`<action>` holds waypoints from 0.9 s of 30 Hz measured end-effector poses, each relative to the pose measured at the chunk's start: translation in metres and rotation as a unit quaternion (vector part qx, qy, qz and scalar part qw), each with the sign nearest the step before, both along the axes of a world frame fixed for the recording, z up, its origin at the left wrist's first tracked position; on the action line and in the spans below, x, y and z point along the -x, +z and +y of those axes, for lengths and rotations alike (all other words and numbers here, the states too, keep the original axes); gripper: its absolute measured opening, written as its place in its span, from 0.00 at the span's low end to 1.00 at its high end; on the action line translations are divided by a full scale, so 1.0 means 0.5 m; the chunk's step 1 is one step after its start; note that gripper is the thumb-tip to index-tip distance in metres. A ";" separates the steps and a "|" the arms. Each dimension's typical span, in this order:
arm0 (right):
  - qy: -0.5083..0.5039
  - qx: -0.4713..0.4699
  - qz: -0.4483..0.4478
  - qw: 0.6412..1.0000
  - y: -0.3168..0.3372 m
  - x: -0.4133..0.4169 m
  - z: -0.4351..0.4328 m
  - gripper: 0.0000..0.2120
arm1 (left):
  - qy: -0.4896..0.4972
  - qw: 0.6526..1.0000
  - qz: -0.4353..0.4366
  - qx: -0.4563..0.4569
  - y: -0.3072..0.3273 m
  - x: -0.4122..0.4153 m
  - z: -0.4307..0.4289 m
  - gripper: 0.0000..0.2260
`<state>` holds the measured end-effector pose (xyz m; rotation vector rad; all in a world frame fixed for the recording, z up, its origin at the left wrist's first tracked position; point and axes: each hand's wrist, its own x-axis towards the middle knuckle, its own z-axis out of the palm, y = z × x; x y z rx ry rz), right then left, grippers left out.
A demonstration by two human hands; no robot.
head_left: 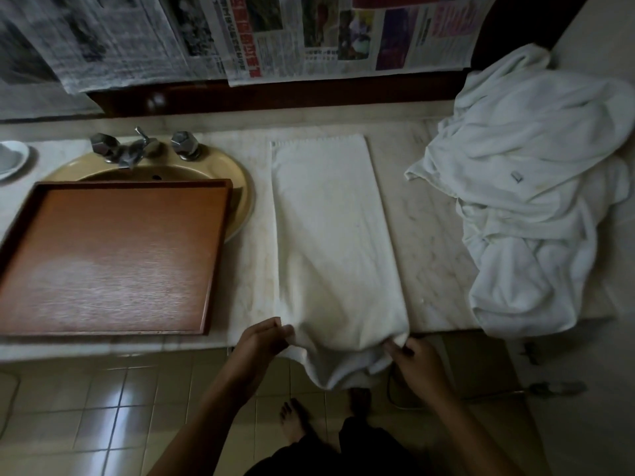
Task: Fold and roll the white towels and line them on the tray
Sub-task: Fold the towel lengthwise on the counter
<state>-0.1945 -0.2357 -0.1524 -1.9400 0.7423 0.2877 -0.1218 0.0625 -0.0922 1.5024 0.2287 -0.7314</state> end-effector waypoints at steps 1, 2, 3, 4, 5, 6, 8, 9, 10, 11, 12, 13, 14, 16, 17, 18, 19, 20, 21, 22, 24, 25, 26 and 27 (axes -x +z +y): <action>0.008 -0.019 -0.004 1.000 0.011 0.004 -0.004 0.07 | 0.003 1.000 0.004 -0.022 -0.003 -0.003 0.002 0.12; 0.015 -0.028 -0.007 0.999 0.016 0.004 -0.010 0.07 | 0.002 0.998 0.003 -0.069 -0.007 -0.004 0.002 0.11; 0.021 -0.025 -0.005 0.999 0.019 0.005 -0.017 0.08 | -0.010 0.991 -0.004 -0.130 -0.014 -0.003 0.001 0.11; 0.021 -0.019 -0.008 1.000 0.014 0.003 -0.027 0.08 | -0.030 0.984 -0.011 -0.178 -0.021 -0.002 0.000 0.10; 0.023 -0.014 -0.009 1.000 0.015 0.001 -0.035 0.06 | -0.049 0.977 -0.015 -0.206 -0.028 -0.001 0.000 0.10; 0.024 -0.009 -0.011 1.000 0.007 -0.001 -0.043 0.04 | -0.058 0.974 -0.018 -0.220 -0.031 0.000 -0.001 0.09; 0.010 0.060 -0.026 0.998 -0.002 -0.009 -0.050 0.13 | -0.056 0.968 -0.035 -0.241 -0.026 0.002 -0.005 0.08; 0.011 0.104 -0.045 0.994 0.002 -0.016 -0.047 0.18 | -0.052 0.965 -0.046 -0.252 -0.020 0.004 -0.010 0.07; 0.014 0.142 -0.071 0.987 0.009 -0.024 -0.041 0.20 | -0.045 0.962 -0.057 -0.262 -0.014 0.006 -0.016 0.06; 0.011 0.172 -0.086 0.981 0.034 -0.036 -0.025 0.20 | -0.038 0.958 -0.067 -0.276 -0.010 0.009 -0.021 0.06; 0.010 0.190 -0.097 0.977 0.046 -0.047 -0.016 0.19 | -0.035 0.951 -0.080 -0.296 -0.009 0.012 -0.025 0.06; 0.018 0.207 -0.089 0.974 0.056 -0.057 -0.007 0.18 | -0.036 0.942 -0.095 -0.320 -0.009 0.013 -0.028 0.06; 0.034 0.220 -0.075 0.972 0.060 -0.068 0.000 0.18 | -0.041 0.930 -0.113 -0.347 -0.010 0.013 -0.029 0.07; 0.061 0.236 -0.031 0.969 0.070 -0.086 0.013 0.19 | -0.046 0.909 -0.146 -0.386 -0.008 0.011 -0.032 0.08; 0.069 0.248 -0.019 0.966 0.073 -0.092 0.019 0.21 | -0.043 0.905 -0.162 -0.390 -0.004 0.009 -0.035 0.07; 0.073 0.263 -0.018 0.962 0.071 -0.097 0.022 0.22 | -0.039 0.903 -0.178 -0.389 0.000 0.007 -0.037 0.07; 0.072 0.273 -0.016 0.959 0.072 -0.101 0.024 0.22 | -0.037 0.903 -0.185 -0.386 0.002 0.002 -0.040 0.07; 0.069 0.280 -0.023 0.957 0.070 -0.106 0.023 0.21 | -0.034 0.904 -0.188 -0.382 0.005 -0.003 -0.041 0.07; 0.068 0.283 -0.027 0.956 0.070 -0.109 0.022 0.19 | -0.029 0.905 -0.184 -0.382 0.005 -0.008 -0.042 0.07; 0.067 0.285 -0.033 0.956 0.068 -0.114 0.019 0.16 | -0.025 0.904 -0.177 -0.387 0.005 -0.012 -0.041 0.07; 0.083 0.290 -0.035 0.953 0.067 -0.125 0.012 0.09 | -0.008 0.901 -0.162 -0.403 0.004 -0.019 -0.042 0.07; 0.101 0.300 -0.026 0.948 0.069 -0.132 0.008 0.07 | 0.005 0.901 -0.155 -0.405 0.003 -0.022 -0.043 0.07; 0.120 0.312 -0.012 0.942 0.071 -0.140 0.005 0.05 | 0.020 0.905 -0.146 -0.400 0.004 -0.025 -0.044 0.06; 0.140 0.323 0.007 0.936 0.074 -0.147 0.002 0.04 | 0.031 0.909 -0.134 -0.393 0.004 -0.028 -0.044 0.05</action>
